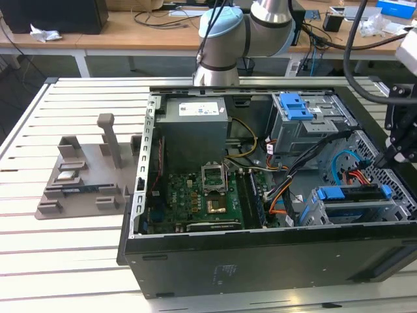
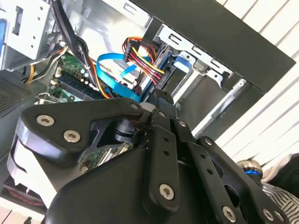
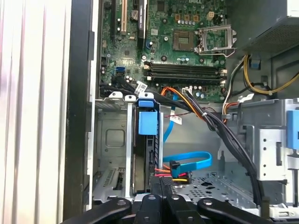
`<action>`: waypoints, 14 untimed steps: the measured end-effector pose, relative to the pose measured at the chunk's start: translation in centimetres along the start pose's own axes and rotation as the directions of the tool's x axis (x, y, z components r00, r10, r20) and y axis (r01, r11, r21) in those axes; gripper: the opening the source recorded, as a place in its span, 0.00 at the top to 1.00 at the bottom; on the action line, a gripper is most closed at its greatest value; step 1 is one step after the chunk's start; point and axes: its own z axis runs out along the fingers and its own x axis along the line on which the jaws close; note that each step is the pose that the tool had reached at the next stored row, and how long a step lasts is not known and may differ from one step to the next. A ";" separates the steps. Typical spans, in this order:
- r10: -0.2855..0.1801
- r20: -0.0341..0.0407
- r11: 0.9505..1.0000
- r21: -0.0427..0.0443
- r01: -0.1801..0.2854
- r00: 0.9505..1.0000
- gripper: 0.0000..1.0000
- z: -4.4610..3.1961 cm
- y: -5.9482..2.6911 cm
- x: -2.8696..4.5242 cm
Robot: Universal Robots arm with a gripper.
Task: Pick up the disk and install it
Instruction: 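Insert the first disk wire, then insert the second disk wire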
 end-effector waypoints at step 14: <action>0.000 0.000 1.000 0.000 0.000 1.000 0.76 -0.61 0.03 -0.05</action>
